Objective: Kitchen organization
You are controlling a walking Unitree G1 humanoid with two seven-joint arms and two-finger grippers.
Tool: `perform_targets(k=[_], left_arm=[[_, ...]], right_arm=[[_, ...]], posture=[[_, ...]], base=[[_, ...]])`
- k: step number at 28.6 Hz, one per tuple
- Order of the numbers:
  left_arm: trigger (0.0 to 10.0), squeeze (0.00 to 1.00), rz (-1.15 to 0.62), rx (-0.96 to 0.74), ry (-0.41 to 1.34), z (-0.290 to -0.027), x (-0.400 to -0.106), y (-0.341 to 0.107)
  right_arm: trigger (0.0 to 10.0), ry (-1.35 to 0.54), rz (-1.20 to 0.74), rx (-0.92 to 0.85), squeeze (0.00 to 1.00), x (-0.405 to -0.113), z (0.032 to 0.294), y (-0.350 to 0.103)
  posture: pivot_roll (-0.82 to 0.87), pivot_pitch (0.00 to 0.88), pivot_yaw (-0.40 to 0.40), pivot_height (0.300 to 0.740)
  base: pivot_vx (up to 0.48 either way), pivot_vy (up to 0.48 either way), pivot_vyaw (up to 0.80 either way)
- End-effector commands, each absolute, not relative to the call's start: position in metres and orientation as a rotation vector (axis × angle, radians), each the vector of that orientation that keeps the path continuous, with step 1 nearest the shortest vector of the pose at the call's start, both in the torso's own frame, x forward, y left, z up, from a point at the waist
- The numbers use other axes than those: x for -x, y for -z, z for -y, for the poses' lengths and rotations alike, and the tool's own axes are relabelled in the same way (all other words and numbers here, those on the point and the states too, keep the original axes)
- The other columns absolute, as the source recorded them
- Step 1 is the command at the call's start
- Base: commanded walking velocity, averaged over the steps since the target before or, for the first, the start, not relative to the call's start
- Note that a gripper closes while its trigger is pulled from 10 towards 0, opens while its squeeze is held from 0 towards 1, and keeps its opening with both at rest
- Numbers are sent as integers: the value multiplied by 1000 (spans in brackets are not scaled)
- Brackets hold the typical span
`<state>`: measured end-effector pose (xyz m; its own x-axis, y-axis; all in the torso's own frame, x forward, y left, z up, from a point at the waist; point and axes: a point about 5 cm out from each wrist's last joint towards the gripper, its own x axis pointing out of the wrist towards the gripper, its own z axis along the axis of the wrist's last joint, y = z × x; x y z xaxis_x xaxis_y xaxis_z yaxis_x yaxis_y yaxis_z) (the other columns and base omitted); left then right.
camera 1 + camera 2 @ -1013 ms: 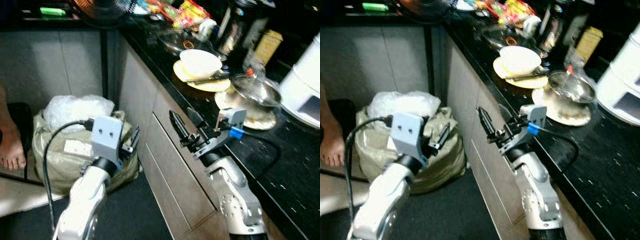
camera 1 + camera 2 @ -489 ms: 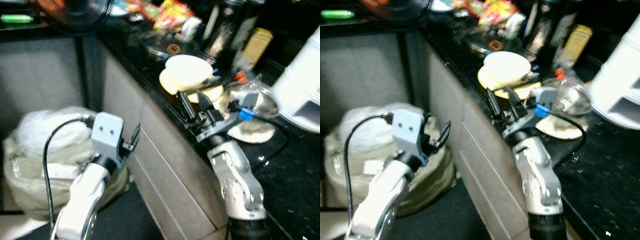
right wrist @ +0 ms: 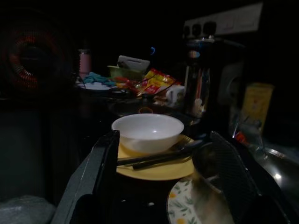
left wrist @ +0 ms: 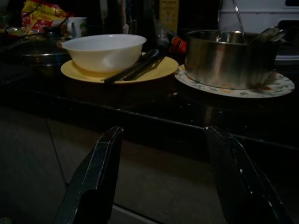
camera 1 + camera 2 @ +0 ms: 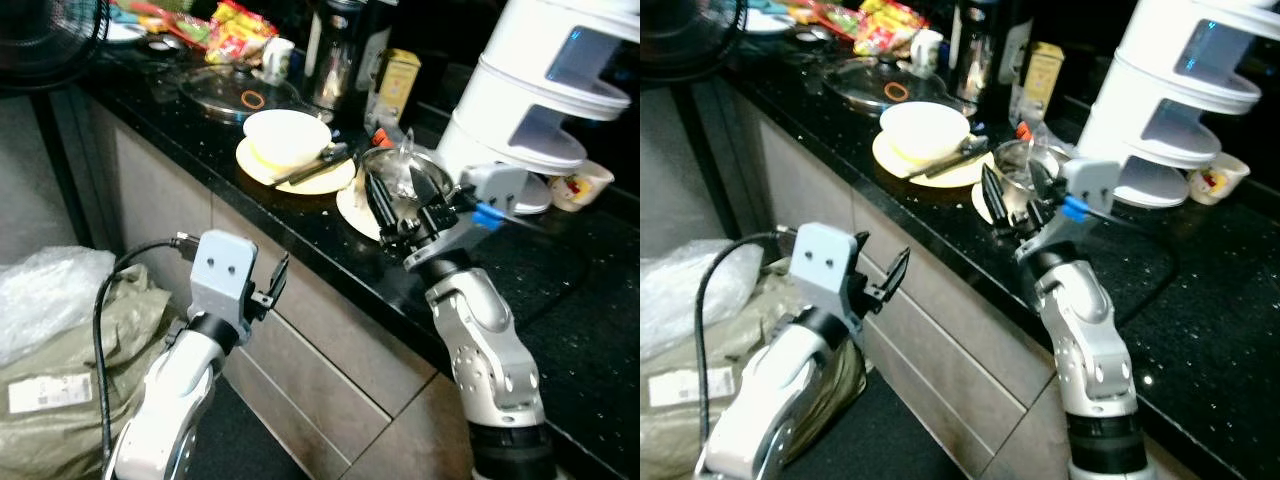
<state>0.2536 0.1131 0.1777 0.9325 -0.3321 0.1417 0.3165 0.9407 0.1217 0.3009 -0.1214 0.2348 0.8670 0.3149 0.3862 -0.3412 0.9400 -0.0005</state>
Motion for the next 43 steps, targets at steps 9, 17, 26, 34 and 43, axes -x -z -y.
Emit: perform_targets(k=[9, 17, 26, 34, 43], left_arm=[[10000, 0, 152, -104, 352, -108, -254, -174], [10000, 0, 154, -105, 350, -107, -252, -175], [10000, 0, 152, -101, 353, -106, -251, -174], [10000, 0, 150, -102, 355, -107, -251, -174], [10000, 0, 149, -107, 357, -108, -251, -174]], right_arm=[[10000, -288, 352, 219, 0, -326, 98, -230], [10000, -254, 302, 270, 0, -343, 83, -229], [10000, -118, 237, 305, 0, -354, 106, -225], [10000, -46, 201, 308, 0, -356, 126, -218], [10000, -1, 140, 278, 0, -352, 147, -205]], posture=[[161, 19, -176, 740], [160, 29, -186, 740], [151, 32, -185, 740], [149, 31, -184, 740], [152, 31, -179, 740]], base=[[0, 0, 0], [0, 0, 0], [0, 0, 0], [0, 0, 0], [0, 0, 0]])
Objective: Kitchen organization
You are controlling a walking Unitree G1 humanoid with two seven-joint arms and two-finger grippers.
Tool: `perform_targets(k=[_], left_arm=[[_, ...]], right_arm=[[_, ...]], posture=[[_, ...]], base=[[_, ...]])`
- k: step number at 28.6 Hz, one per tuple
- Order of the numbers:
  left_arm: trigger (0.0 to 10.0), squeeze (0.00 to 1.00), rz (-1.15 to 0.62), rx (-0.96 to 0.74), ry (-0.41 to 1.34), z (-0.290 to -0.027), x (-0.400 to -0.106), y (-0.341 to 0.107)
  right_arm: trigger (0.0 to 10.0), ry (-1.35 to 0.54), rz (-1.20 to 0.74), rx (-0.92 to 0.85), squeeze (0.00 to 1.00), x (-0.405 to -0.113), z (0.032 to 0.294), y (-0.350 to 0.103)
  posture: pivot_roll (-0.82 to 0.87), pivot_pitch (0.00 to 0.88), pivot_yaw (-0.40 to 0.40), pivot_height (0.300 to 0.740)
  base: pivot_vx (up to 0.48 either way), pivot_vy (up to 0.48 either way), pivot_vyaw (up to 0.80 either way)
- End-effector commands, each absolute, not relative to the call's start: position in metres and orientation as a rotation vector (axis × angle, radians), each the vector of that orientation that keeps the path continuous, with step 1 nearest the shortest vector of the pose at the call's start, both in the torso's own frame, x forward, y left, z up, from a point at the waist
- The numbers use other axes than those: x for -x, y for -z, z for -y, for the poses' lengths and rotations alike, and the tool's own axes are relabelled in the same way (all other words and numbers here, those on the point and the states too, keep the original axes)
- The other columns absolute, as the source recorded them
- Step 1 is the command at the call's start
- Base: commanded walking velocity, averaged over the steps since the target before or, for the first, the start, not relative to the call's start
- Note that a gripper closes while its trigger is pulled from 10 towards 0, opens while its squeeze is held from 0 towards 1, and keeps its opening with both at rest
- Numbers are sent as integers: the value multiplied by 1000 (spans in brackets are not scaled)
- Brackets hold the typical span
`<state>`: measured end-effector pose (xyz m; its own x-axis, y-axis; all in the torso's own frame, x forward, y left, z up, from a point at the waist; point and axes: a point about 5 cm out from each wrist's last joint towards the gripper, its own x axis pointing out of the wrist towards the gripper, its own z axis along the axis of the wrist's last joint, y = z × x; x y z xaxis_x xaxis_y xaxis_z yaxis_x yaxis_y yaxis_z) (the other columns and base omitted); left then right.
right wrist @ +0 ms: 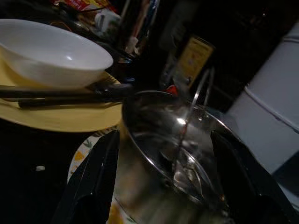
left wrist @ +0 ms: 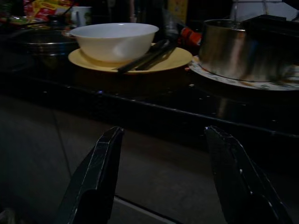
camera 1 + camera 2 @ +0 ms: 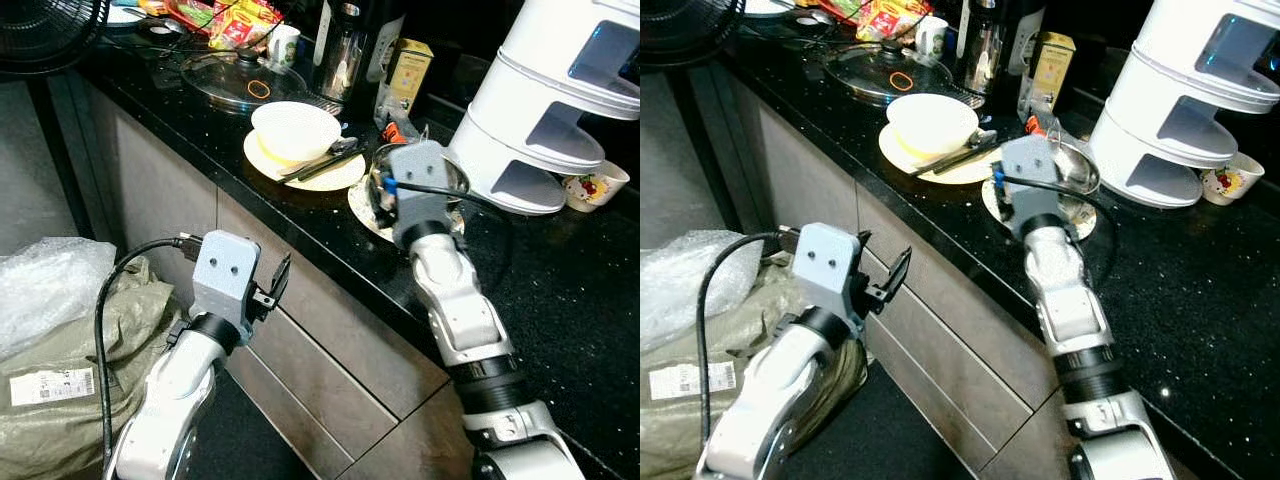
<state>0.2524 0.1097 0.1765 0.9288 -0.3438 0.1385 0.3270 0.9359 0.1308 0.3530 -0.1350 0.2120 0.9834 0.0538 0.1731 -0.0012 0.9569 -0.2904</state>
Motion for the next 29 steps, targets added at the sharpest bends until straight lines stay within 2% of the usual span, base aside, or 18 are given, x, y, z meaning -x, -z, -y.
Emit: perform_targets(k=[1, 7, 15, 24, 25, 26, 27, 29], left_arm=[[10000, 0, 149, -107, 357, -108, -251, -174], [10000, 0, 148, -110, 359, -108, -251, -174], [10000, 0, 147, -112, 359, -108, -252, -173], [10000, 0, 146, -116, 358, -108, -252, -173], [10000, 0, 146, -117, 358, -108, -252, -173], [10000, 0, 146, -117, 358, -108, -252, -173], [10000, 0, 146, -117, 358, -108, -252, -173], [10000, 0, 146, -117, 358, -108, -252, -173]], right_arm=[[10000, -1, 140, 278, 0, -352, 147, -205], [10000, -10, 107, 260, 0, -347, 152, -196], [10000, -73, 138, 212, 0, -344, 144, -199], [10000, -61, 145, 134, 0, -345, 145, -200], [6980, -57, 144, 114, 0, -345, 146, -200], [6980, -54, 144, 103, 0, -345, 147, -200], [3961, -52, 144, 92, 0, -345, 147, -200], [0, -47, 148, 83, 0, -345, 148, -201]], posture=[[152, 31, -179, 740], [152, 32, -177, 740], [155, 26, -178, 740], [160, 17, -180, 740], [160, 17, -180, 740], [160, 17, -180, 740], [160, 17, -180, 740], [159, 20, -179, 740]], base=[[0, 0, 0], [0, 0, 0], [0, 0, 0], [0, 0, 0], [0, 0, 0], [0, 0, 0], [0, 0, 0], [0, 0, 0]])
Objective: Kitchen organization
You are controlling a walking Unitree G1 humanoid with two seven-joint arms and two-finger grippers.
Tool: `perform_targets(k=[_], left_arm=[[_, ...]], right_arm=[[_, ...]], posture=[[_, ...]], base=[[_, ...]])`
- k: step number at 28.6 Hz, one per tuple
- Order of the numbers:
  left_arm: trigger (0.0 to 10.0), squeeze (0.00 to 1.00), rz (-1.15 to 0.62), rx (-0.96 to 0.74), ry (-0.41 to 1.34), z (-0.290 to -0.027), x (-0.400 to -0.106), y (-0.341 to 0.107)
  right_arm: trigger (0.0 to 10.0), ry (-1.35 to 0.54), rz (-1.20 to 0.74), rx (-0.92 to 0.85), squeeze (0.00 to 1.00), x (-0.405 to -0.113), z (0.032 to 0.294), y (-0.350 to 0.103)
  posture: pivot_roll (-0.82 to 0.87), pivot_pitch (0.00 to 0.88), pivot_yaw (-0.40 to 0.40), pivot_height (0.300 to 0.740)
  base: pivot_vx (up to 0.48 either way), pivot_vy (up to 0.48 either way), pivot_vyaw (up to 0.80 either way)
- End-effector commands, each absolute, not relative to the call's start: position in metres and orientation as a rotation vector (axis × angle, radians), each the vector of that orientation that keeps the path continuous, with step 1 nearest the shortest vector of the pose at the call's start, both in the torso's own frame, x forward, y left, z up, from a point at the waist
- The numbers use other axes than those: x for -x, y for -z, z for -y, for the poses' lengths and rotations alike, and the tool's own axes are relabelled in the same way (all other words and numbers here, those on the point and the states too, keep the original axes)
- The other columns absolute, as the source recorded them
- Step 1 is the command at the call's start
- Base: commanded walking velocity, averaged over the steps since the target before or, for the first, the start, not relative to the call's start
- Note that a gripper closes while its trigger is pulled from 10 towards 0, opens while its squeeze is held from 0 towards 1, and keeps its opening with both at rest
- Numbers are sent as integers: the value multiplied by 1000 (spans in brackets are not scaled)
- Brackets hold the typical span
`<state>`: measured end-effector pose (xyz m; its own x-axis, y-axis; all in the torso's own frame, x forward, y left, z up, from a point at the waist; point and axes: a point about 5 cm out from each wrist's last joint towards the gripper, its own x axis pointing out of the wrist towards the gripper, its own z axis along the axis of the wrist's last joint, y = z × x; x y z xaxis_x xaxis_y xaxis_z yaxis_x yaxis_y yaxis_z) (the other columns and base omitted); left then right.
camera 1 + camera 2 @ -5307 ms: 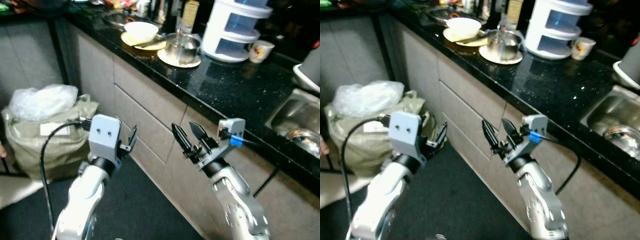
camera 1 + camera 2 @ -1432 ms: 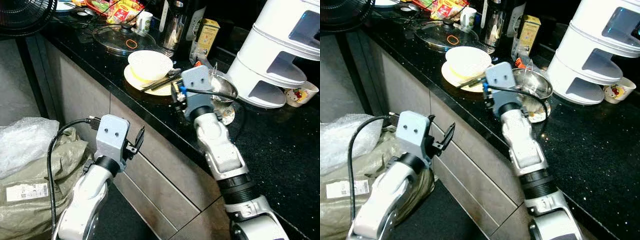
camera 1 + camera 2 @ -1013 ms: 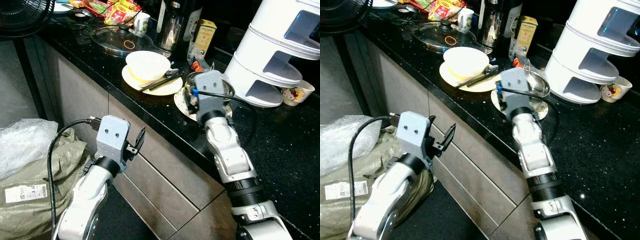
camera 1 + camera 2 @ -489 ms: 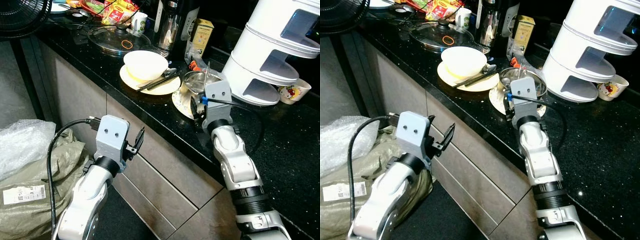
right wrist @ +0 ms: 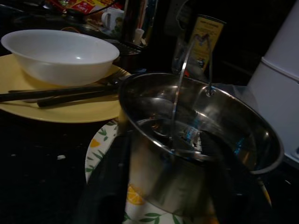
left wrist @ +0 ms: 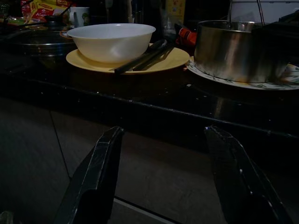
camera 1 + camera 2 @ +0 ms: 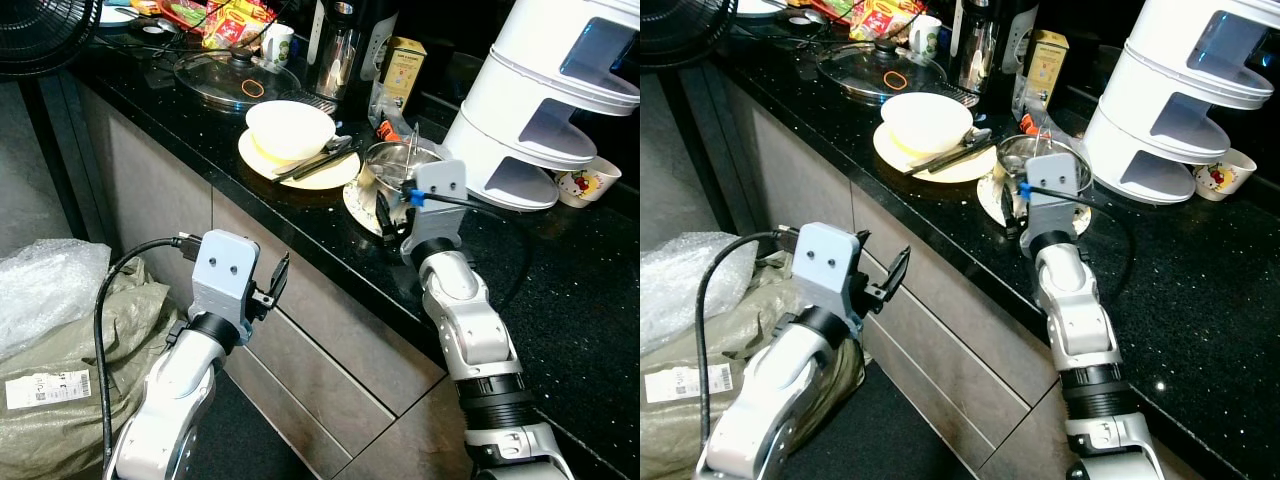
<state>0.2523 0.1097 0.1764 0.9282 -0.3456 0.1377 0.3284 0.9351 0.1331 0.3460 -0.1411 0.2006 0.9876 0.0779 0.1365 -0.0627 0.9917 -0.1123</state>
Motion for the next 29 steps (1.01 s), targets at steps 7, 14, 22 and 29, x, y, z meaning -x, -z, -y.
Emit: perform_targets(k=[7, 14, 22, 29], left_arm=[[10000, 0, 145, -115, 357, -107, -252, -173], [10000, 0, 146, -113, 355, -107, -252, -173], [10000, 0, 146, -113, 353, -107, -252, -173], [10000, 0, 145, -114, 354, -107, -252, -173]], right_arm=[[0, -41, 149, 58, 0, -345, 149, -202], [0, -38, 154, 56, 0, -346, 149, -204], [0, -12, 306, 26, 0, -343, 153, -233], [0, 12, 449, 89, 0, -339, 160, -266]], posture=[[155, 25, -179, 740], [155, 26, -182, 740], [160, 25, -185, 740], [155, 23, -183, 740]], base=[[0, 0, 0], [0, 0, 0], [0, 0, 0], [0, 0, 0]])
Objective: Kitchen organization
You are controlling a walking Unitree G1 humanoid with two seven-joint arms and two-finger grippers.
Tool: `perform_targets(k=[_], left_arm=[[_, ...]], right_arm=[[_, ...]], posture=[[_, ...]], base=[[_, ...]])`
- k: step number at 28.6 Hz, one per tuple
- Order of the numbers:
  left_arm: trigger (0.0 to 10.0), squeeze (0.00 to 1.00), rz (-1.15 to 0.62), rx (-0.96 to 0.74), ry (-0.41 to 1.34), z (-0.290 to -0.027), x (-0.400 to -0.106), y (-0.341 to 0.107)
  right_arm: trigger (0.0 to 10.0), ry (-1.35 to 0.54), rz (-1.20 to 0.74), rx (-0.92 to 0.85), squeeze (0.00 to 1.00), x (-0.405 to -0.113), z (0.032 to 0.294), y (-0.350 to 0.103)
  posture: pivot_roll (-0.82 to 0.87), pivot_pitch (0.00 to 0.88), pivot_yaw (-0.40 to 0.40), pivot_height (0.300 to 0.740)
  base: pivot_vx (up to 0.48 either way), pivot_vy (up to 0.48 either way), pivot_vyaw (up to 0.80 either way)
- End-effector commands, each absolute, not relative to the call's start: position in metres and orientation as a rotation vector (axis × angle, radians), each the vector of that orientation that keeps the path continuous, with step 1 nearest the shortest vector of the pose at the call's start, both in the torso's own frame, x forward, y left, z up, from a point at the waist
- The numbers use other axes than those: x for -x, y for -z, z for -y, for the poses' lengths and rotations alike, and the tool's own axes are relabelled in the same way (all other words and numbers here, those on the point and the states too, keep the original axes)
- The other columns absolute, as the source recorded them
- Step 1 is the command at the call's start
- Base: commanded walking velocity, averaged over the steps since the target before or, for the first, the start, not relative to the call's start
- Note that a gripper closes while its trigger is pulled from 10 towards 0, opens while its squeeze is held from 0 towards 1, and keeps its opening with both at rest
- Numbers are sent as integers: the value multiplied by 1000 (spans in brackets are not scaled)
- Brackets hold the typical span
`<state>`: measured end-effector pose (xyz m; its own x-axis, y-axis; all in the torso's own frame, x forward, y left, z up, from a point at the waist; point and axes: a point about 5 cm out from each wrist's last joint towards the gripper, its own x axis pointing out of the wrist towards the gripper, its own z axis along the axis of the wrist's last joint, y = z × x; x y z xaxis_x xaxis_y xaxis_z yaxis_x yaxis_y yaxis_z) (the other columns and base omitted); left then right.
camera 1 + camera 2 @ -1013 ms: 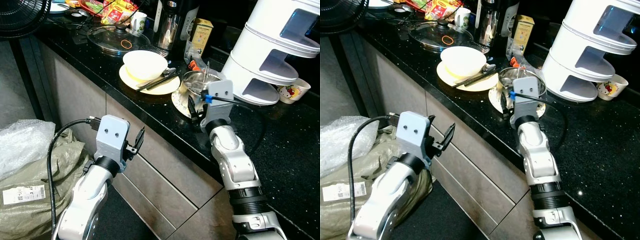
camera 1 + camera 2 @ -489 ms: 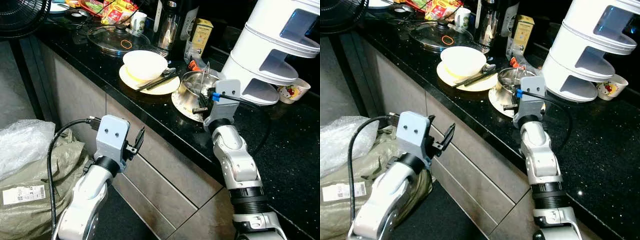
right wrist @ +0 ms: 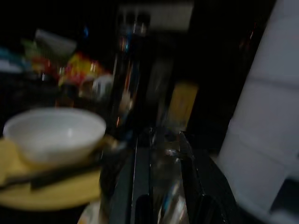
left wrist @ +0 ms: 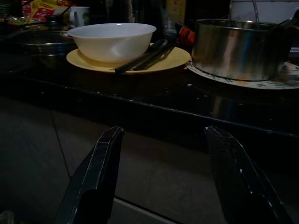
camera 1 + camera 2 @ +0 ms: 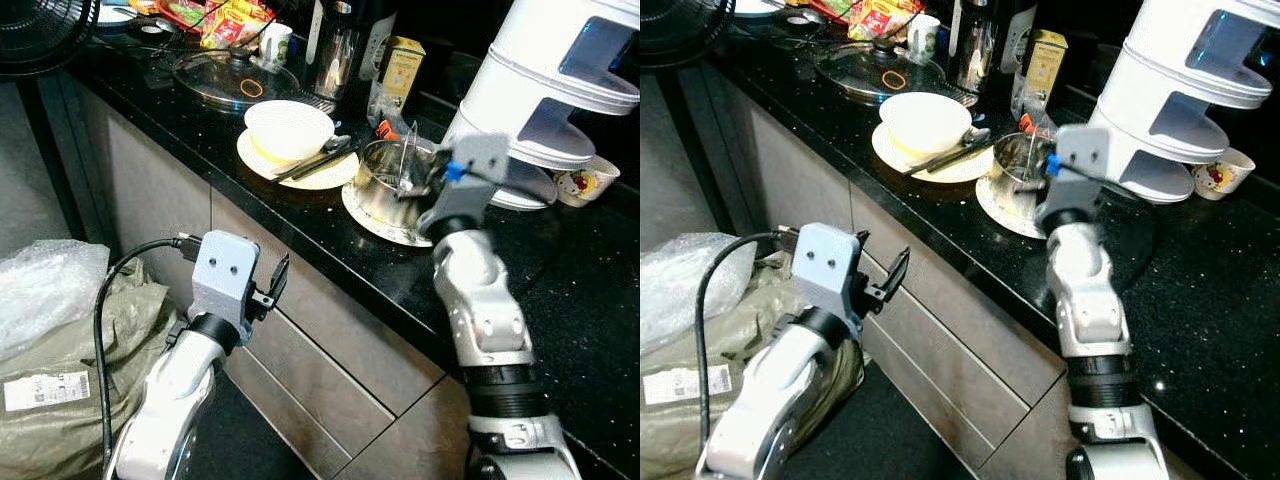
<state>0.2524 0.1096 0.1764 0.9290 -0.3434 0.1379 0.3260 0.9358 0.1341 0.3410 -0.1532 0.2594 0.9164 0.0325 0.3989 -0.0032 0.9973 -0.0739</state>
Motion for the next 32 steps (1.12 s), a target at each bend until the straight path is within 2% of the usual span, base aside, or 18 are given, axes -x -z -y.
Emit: perform_targets(k=[1, 7, 11, 14, 17, 28, 32], left_arm=[[10000, 0, 145, -114, 354, -107, -252, -173], [10000, 0, 146, -114, 353, -107, -252, -173], [10000, 0, 145, -113, 354, -107, -252, -173], [10000, 0, 145, -113, 354, -107, -252, -173], [10000, 0, 143, -113, 355, -107, -252, -172], [10000, 0, 140, -112, 360, -107, -252, -171], [10000, 0, 137, -114, 364, -107, -252, -170]], right_arm=[[0, 12, 449, 89, 0, -339, 160, -266], [0, 28, 445, 120, 0, -339, 163, -267], [0, 68, 351, 313, 0, -342, 172, -258], [0, 69, 339, 340, 0, -343, 174, -256], [0, 77, 283, 449, 0, -344, 187, -256], [0, 68, 206, 561, 0, -343, 202, -257], [0, 44, 102, 614, 0, -341, 211, -246]], posture=[[155, 23, -183, 740], [158, 24, -184, 740], [157, 25, -183, 740], [157, 25, -183, 740], [157, 26, -183, 740], [156, 9, -182, 740], [157, 5, -181, 740]], base=[[0, 0, 0], [0, 0, 0], [0, 0, 0], [0, 0, 0], [0, 0, 0], [0, 0, 0], [0, 0, 0]])
